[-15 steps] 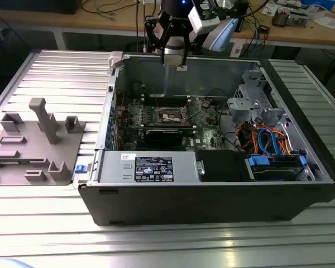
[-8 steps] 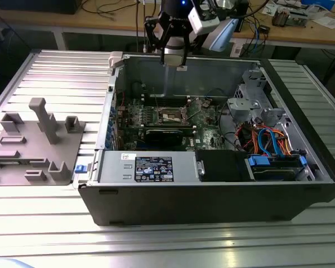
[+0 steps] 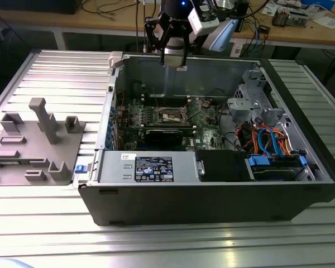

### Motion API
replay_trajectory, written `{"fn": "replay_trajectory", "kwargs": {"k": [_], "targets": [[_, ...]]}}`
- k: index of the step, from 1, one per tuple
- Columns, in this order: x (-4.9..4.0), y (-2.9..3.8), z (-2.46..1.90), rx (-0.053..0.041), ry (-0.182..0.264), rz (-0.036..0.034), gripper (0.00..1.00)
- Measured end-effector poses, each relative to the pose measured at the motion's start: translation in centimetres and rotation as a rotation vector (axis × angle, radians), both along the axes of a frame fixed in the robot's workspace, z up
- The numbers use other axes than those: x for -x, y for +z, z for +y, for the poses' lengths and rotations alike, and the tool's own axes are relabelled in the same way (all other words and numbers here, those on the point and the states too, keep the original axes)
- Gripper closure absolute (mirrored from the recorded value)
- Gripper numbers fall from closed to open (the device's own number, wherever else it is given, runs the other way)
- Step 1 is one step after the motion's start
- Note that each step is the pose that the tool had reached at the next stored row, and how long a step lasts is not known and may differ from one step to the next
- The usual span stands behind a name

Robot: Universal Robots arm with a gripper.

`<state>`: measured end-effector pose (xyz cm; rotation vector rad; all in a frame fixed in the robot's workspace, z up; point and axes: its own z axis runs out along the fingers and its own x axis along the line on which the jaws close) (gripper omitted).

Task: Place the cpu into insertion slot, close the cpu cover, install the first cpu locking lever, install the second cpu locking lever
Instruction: 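Place the cpu into insertion slot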

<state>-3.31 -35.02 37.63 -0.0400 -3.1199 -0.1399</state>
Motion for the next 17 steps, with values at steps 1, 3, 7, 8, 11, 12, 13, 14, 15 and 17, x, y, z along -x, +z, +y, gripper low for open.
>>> {"fn": "replay_trajectory", "kwargs": {"k": [1, 3, 7, 8, 11, 12, 13, 14, 15, 17], "targets": [[0.00, -0.03, 0.00, -0.0001, 0.000, -0.0001, 0.46], [0.00, -0.07, 0.00, -0.0001, 0.000, -0.0001, 0.46], [0.00, -0.15, 0.00, 0.0000, 0.000, 0.0000, 0.46], [0.00, -0.17, 0.00, 0.0000, 0.000, 0.0000, 0.46], [0.00, -0.22, 0.00, 0.0000, 0.000, -0.0001, 0.46], [0.00, -0.30, 0.00, -0.0001, 0.000, -0.0001, 0.46], [0.00, -0.39, 0.00, -0.0001, 0.000, -0.0001, 0.46], [0.00, -0.40, 0.00, -0.0001, 0.000, -0.0001, 0.46], [0.00, -0.41, 0.00, -0.0001, 0.000, 0.0000, 0.46], [0.00, -0.45, 0.00, -0.0001, 0.000, -0.0001, 0.46]]}}
